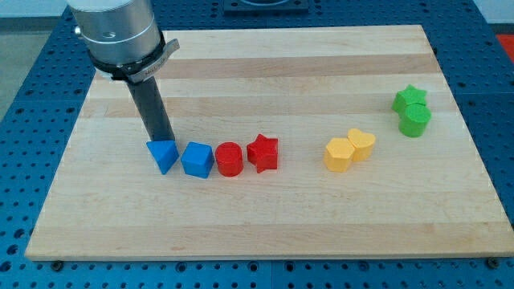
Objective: Move the yellow heart to the right of the yellow hexagon
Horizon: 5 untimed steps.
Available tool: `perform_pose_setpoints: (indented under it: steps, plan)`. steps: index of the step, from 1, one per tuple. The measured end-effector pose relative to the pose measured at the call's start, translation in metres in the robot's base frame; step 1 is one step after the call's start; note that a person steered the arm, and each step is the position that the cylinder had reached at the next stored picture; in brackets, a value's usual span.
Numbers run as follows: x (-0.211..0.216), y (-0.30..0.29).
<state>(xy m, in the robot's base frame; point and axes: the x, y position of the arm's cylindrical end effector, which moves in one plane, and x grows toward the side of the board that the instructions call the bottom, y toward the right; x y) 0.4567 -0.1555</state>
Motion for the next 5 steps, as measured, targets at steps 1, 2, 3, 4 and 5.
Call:
perform_pose_setpoints:
  steps: [1,2,3,4,5]
  plan:
    - [-0.002,0.0]
    - [-0.002,0.0]
    - [-0.009,0.019]
    - [-0.012,0.103]
    - [-0.012,0.146]
